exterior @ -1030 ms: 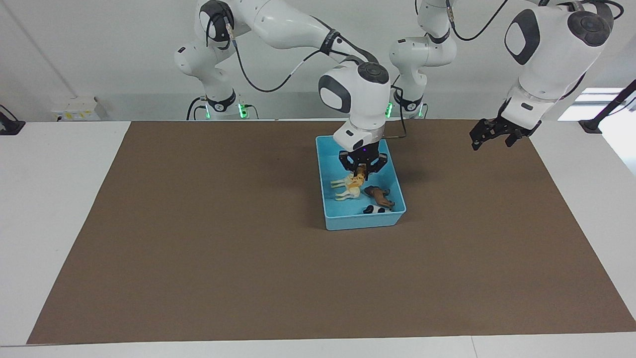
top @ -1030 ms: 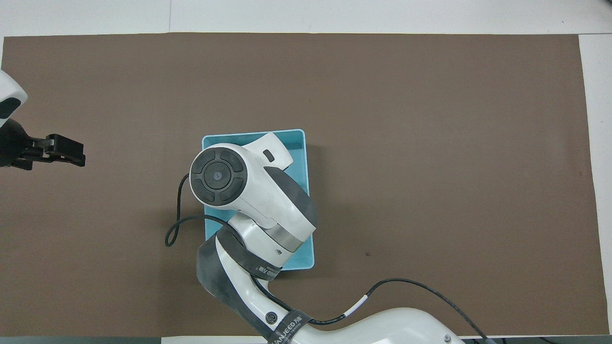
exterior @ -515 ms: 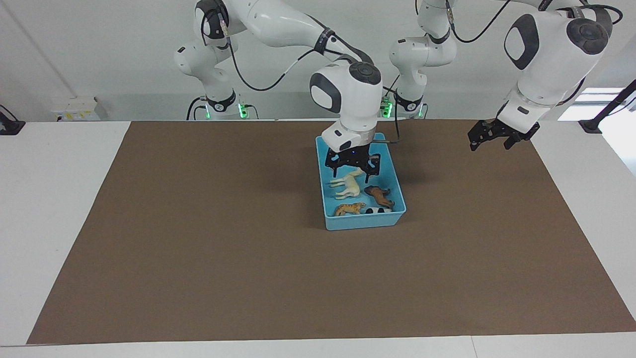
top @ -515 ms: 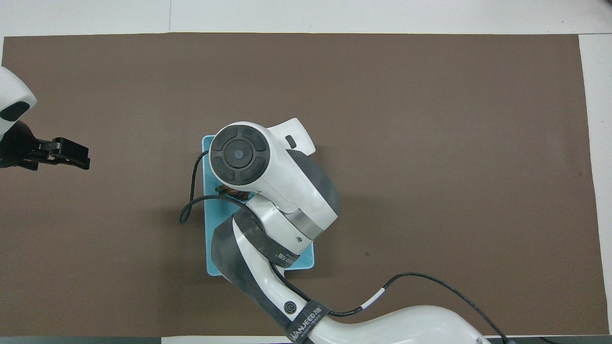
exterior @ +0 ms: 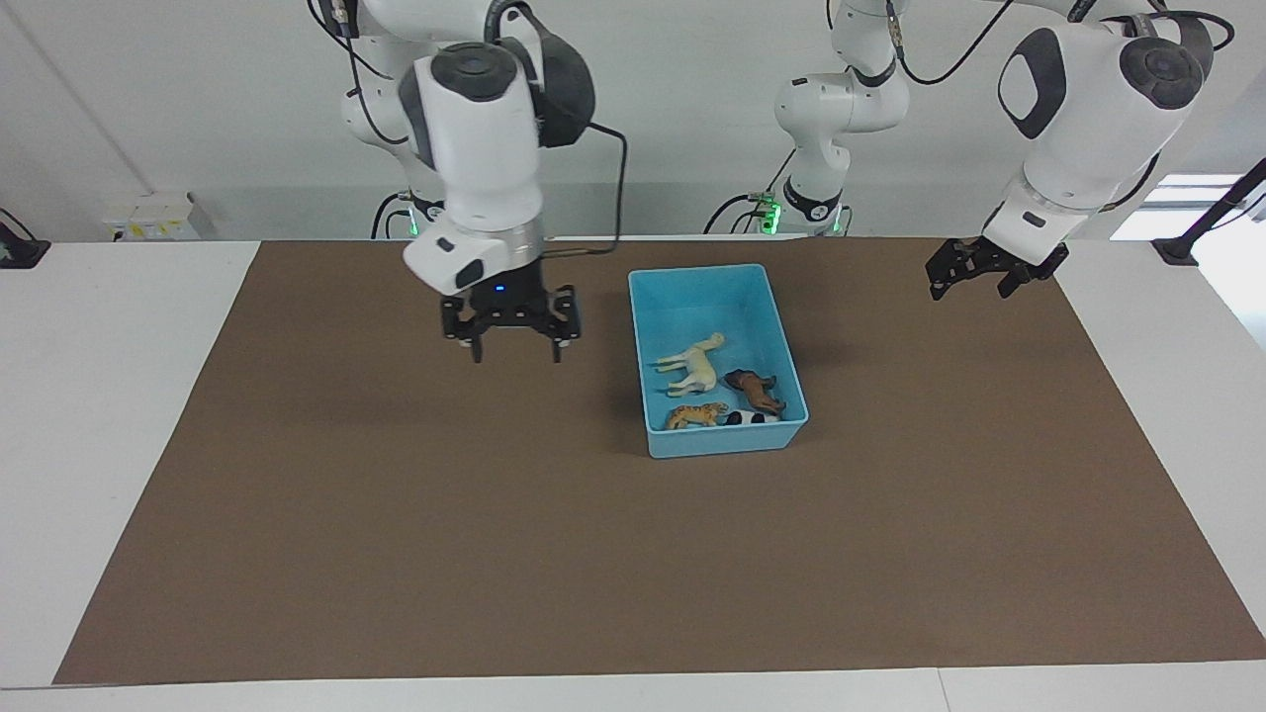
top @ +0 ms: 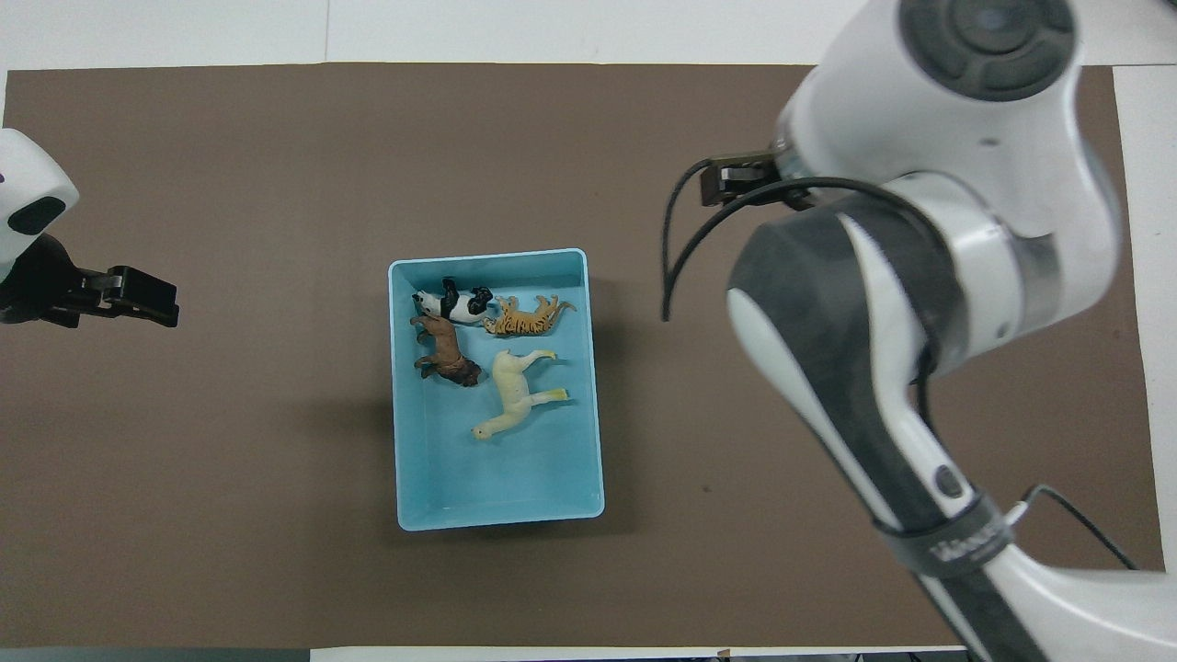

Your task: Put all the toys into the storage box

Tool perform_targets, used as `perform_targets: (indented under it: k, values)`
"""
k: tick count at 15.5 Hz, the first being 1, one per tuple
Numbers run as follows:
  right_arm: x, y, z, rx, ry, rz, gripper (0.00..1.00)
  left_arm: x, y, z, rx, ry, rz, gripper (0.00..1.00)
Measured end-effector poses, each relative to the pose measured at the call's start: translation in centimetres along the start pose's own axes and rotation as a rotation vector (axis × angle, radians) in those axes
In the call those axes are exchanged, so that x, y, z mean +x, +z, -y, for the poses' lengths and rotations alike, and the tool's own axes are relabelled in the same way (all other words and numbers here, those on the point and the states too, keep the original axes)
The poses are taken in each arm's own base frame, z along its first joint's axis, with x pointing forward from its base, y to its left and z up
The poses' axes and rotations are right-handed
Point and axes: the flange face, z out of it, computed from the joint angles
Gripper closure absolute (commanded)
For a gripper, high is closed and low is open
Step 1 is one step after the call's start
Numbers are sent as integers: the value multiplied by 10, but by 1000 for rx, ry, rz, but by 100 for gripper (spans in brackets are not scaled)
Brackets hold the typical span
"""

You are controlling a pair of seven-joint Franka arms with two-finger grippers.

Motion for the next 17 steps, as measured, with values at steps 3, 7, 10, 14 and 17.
perform_targets:
  k: [3, 7, 10, 14, 17]
  values:
    - [7, -8, -93, -12, 12, 16, 0, 0, 0, 2, 0, -3, 0, 0]
    - [-12, -21, -166, -16, 62, 103, 0, 0, 0, 2, 0, -4, 0, 0]
    - [-38, -31, -217, -5, 81, 140, 0, 0, 0, -2, 0, 3, 0, 0]
    - [-76, -28, -266, 3, 110, 136, 0, 0, -3, -8, 1, 14, -7, 0]
    - [-94, -23, -264, 1, 104, 118, 0, 0, -15, -8, 2, 14, -31, 0]
